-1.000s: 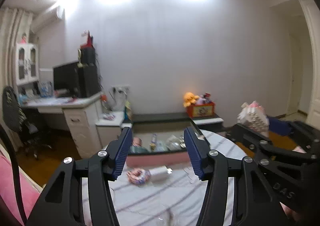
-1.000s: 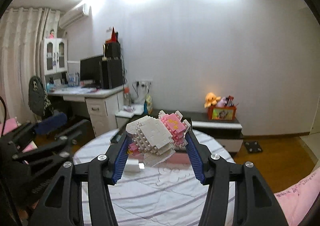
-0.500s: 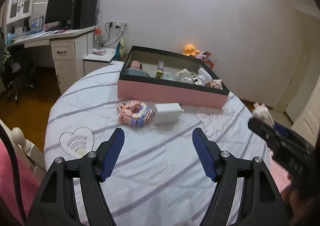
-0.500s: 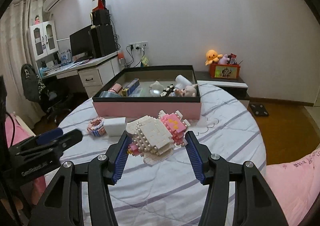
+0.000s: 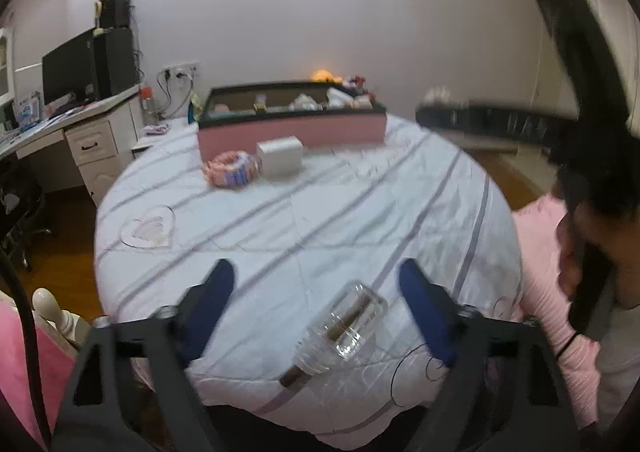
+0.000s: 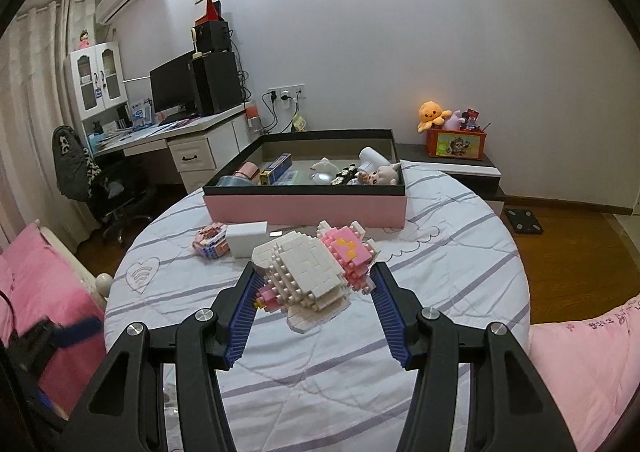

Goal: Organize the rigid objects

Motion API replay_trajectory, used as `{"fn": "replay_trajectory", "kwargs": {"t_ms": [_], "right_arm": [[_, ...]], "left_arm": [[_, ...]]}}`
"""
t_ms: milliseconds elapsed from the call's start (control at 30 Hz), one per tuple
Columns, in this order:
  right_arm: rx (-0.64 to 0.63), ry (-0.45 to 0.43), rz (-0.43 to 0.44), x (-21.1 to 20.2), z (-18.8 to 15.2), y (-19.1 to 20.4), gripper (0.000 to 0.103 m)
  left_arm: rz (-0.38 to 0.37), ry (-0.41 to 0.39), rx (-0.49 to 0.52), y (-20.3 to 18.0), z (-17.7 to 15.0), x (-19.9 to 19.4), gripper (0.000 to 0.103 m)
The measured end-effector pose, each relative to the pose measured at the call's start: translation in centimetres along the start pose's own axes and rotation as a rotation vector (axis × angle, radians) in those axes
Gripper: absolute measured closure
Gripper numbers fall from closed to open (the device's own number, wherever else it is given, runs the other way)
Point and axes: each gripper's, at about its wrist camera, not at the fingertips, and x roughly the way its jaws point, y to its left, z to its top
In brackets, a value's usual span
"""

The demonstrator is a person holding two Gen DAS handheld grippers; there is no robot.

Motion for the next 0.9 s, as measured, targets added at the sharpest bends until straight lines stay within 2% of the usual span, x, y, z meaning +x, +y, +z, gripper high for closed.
{"fn": "replay_trajectory", "kwargs": {"t_ms": [67,167,200,333,467,700,900], "right_arm": [[-0.003,0.002,0.0,-0.1,0.1,0.2,0.047],[-0.01,-0.004,-0.004,-0.4,0.2,0.3,0.046],[-0.011,-0.006,-0.005,-0.6,0.2,0.3,0.046],[-0.011,-0.01,-0.01,-0.6,0.4,-0.1,0.046],[-0.013,0.004,-0.005,-0.2,0.3,0.0,0.046],[-0.012,0.01,0.002,0.7,0.8,-0.1,0.046],[-0.026,-0.038,-0.003,0.6,3.0,-0.4,0.046]], "left_arm": [[-0.001,0.035,0.006,-0.1,-0.2,1.2,0.042],[-0.022,0.054,-0.008,0.0,-0.2,2.4,0.069],[-0.016,0.055,-0.012,0.0,-0.1,2.6,0.073],[0.002,0.043,-0.053,1.1,0.9,3.4,0.074],[0.017,-0.005,-0.096,2.2,3.6,3.3,0.074],[0.006,-0.105,-0.068,1.6,8.1,2.1,0.074],[-0.002,-0.162,-0.036,1.3,12.2,2.3,0.074]]}}
